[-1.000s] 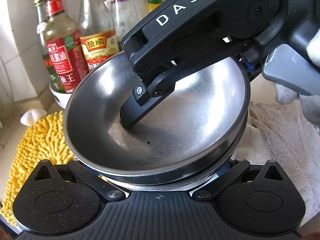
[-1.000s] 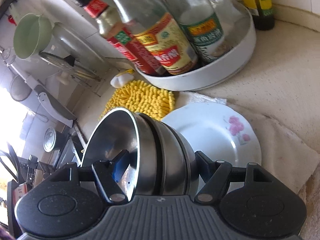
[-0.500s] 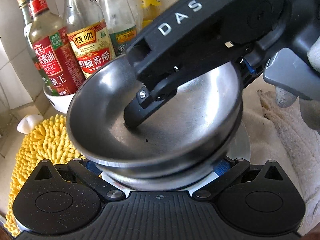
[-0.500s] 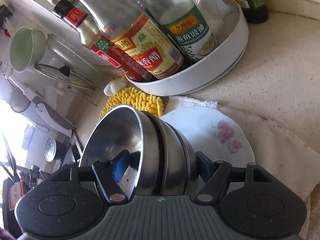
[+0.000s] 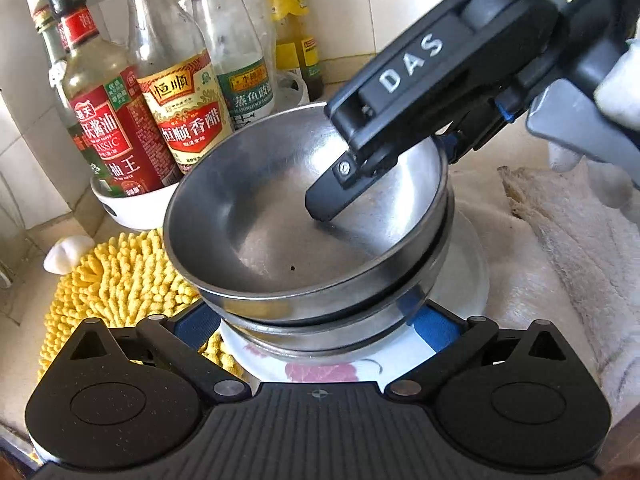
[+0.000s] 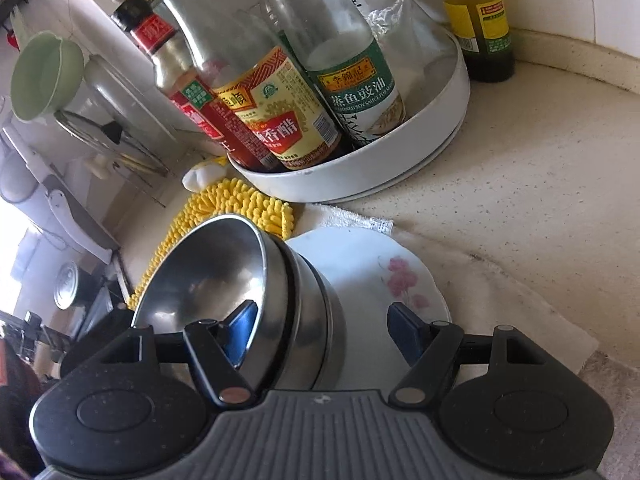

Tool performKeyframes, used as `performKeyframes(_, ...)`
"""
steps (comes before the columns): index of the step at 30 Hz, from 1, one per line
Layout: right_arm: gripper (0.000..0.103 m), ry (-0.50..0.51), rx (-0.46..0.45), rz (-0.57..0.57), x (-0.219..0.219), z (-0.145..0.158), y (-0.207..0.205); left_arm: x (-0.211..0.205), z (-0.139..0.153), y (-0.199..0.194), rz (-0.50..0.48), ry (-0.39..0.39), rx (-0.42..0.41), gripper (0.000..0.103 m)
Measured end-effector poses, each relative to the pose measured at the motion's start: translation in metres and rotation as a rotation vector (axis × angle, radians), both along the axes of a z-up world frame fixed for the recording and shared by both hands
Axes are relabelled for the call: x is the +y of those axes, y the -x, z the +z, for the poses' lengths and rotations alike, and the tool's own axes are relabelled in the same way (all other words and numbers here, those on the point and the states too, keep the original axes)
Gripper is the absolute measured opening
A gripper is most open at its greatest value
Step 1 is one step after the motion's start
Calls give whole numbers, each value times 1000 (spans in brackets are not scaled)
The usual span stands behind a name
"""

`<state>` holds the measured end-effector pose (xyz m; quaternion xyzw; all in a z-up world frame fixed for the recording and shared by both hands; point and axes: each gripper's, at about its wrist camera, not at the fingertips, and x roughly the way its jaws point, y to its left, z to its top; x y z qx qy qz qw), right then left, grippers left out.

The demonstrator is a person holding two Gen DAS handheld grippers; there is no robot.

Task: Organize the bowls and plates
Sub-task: 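Lower the bowl stack onto the pink-flower plates and open both grippers, then withdraw both grippers from the bowls resting on the plates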

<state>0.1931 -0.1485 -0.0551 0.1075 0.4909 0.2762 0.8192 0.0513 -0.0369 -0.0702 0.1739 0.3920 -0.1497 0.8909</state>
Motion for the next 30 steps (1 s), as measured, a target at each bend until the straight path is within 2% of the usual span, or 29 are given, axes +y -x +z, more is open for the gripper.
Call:
performKeyframes(4,90,37,-29,-4,4,3,4,5,7,9,-11,9,-6,103)
performKeyframes(7,90,24,-46,-10,2,9,9,8,13,18,-15,13,-16,103)
performKeyframes(13,90,9,-122,-57,-4,34,31,23,19,30,37,57,8,103)
performKeyframes(16,91,29,-189,-62,-6,51,58,33,23,34,87,88,8,103)
performKeyframes(21,94,35,-237,-58,-4,66,106,41,38,43,177,102,-40,103)
performKeyframes(26,98,62,-286,-90,-13,63,139,41,47,58,286,106,-76,103)
performKeyframes(30,99,93,-265,-112,-21,50,154,37,50,64,400,145,-45,103)
